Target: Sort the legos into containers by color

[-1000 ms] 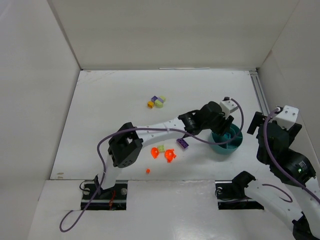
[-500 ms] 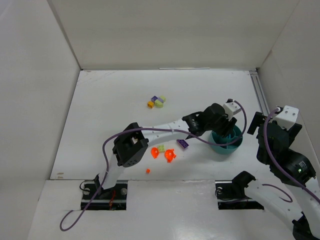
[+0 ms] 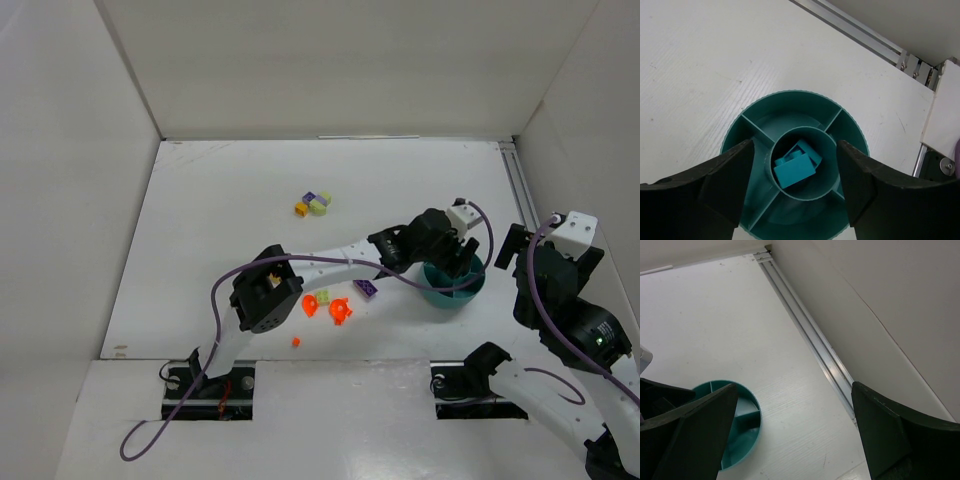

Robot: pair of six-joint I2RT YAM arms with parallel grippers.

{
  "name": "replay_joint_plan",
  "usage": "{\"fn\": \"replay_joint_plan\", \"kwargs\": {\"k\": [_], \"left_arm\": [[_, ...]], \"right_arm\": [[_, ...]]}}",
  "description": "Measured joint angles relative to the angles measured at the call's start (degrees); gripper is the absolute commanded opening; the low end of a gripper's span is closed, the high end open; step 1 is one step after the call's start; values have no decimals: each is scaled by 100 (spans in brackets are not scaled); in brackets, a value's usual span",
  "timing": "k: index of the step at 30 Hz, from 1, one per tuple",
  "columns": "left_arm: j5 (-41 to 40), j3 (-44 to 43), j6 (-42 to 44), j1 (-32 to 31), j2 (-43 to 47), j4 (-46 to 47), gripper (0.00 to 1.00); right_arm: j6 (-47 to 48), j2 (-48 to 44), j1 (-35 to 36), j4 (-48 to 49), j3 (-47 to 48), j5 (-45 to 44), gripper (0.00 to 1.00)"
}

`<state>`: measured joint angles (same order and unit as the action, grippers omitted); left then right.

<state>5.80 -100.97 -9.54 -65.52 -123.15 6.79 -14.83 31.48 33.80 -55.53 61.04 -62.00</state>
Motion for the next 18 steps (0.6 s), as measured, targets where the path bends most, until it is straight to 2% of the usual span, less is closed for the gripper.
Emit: {"fn": "replay_joint_plan", "kwargs": {"k": [5,9,10,18], "left_arm": [[0,4,-7,0,4,66,72],[-11,219,-15,0,201,70,91],[-48,334,-20,0,317,57,100],[-647,1679,-118,33,2015,28,100]], "right_arm": [[0,0,0,-2,0,0,100],[0,0,0,-2,0,2,100],[0,2,0,0,0,7,100],[308,404,0,11,160,304,100]]}}
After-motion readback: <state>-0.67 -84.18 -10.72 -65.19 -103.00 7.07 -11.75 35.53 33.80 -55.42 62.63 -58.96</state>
